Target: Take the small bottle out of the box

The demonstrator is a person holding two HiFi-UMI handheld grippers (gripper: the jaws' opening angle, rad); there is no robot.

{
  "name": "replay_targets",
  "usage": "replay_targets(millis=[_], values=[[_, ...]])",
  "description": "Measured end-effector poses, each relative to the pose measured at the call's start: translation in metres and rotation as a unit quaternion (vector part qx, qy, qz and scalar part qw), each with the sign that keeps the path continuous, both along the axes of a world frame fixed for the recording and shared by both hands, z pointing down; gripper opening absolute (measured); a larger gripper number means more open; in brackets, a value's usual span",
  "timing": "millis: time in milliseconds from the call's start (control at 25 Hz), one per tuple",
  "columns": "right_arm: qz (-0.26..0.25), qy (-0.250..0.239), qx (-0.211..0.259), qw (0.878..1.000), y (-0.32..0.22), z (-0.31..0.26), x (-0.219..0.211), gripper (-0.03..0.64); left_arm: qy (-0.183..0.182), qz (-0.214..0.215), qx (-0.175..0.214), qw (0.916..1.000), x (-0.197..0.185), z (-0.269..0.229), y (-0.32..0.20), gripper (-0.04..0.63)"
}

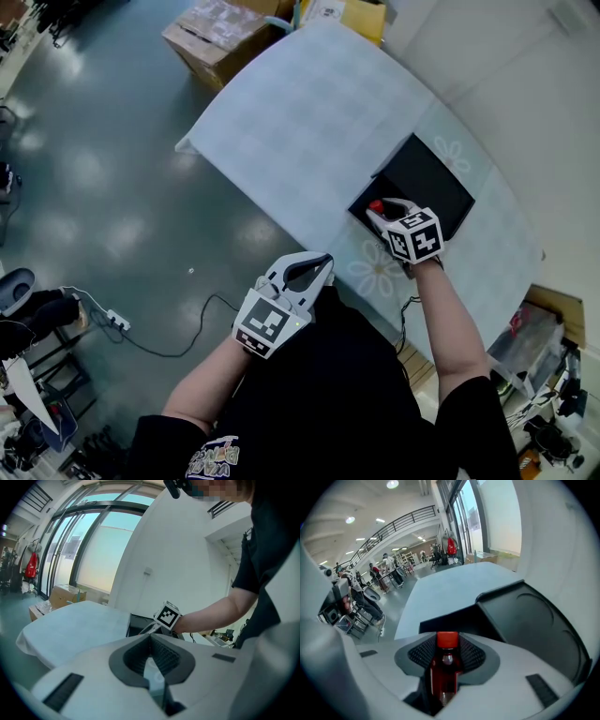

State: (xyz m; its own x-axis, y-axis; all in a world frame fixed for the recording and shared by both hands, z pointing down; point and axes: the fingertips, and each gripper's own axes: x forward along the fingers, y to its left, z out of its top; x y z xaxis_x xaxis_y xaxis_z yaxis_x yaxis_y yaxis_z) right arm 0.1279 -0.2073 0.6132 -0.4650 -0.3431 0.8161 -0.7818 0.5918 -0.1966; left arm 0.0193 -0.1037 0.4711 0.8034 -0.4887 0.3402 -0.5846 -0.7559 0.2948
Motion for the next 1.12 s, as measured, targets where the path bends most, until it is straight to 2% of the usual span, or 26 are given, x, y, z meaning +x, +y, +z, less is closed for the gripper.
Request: replay_targets(millis=[240, 480, 840, 1120], values=[[0.040, -0.040, 0.051, 0.997, 0.003, -0.022, 0.007, 0.167, 0.000, 0.010, 0.004, 0.9999, -0.001, -0.006, 0.005, 0.029], [0.071, -0.059, 0.084, 0.992, 0.011, -0.033, 0.020, 0.166, -0.003, 0.022, 0.005, 0.9997, 0.002, -0.008, 0.008, 0.029], [0.135, -0.087, 0.145, 0.976, 0.018, -0.038, 0.034, 0.167, -0.011, 0.044, 0.007, 0.9990, 0.009, -0.007, 0.015, 0.029], [0.151, -0.088, 0.181, 0.968, 0.019, -0.049, 0.036, 0.166, -0.018, 0.050, 0.013, 0.9985, 0.004, -0.012, 0.017, 0.029]])
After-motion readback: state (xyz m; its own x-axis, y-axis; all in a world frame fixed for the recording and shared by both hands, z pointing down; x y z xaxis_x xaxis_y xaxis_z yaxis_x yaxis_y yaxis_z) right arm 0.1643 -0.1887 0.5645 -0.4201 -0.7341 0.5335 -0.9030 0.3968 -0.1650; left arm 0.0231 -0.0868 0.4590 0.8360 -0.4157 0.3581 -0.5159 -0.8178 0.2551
